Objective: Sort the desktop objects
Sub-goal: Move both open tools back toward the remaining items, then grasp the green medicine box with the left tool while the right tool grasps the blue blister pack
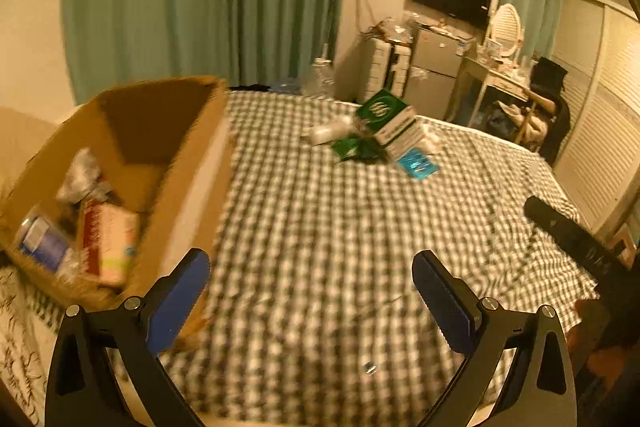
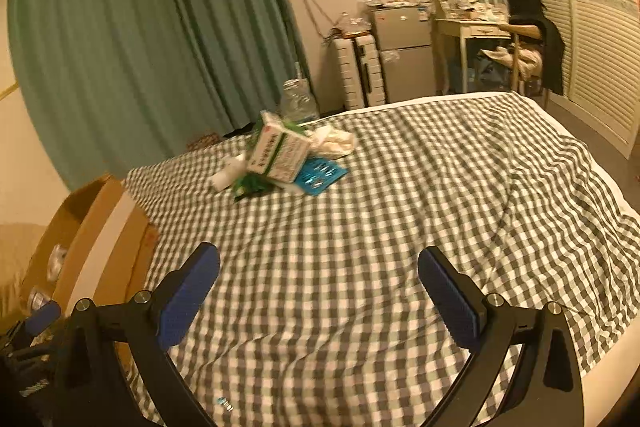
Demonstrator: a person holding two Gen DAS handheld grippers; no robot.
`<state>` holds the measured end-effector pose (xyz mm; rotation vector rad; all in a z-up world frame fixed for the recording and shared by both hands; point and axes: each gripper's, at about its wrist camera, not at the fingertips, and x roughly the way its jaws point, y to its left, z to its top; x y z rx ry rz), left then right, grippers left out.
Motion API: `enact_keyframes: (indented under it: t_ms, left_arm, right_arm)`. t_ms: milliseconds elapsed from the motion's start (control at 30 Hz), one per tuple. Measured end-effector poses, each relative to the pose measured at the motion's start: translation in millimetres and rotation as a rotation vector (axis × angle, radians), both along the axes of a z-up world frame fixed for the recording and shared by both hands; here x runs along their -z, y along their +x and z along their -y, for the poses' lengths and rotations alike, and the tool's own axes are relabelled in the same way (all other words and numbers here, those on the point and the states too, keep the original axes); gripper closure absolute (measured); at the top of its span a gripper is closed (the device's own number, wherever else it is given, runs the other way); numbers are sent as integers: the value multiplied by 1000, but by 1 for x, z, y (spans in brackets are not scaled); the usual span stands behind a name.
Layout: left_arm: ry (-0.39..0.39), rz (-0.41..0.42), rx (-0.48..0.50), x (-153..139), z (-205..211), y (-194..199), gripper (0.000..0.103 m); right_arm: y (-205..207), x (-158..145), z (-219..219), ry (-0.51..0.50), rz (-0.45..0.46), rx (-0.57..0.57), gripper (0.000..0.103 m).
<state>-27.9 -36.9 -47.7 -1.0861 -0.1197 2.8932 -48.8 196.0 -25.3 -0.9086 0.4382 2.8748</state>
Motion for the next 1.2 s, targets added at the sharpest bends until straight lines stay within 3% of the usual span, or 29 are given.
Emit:
enact_keyframes:
  t_ms: [167, 467, 567, 700, 833, 1000, 1067, 1133, 1200]
  left_arm:
    - [22, 6, 70, -10, -40, -43, 0]
    - [32, -22, 105, -15, -96, -154, 0]
    - [103, 13, 86, -7, -101, -200, 0]
    - [207, 67, 44, 11, -103, -252, 0]
    - [259, 97, 6, 27, -101, -294, 0]
    - [311, 227, -35, 61, -95, -330, 0]
    - [313, 228, -32, 70, -95, -336, 0]
    - [293, 200, 39, 71, -101, -339, 13]
    - [238, 171, 68, 64, -107, -336, 14]
  right_arm:
    - [-17, 6, -20, -10, 3, 16, 3]
    - [-62, 25, -47, 103, 27, 43, 3]
    - [-80, 36, -53, 106, 41, 39, 3]
    - [-99, 49, -49, 209, 79, 42, 3]
    - [-105, 57, -39, 264, 96, -4, 3]
    - [-112, 68, -36, 302, 126, -9, 3]
    - [-113, 71, -38, 273, 132, -6, 3]
    - [-113, 70, -37, 265, 133, -8, 3]
    - [-112, 69, -33, 283, 132, -11, 3]
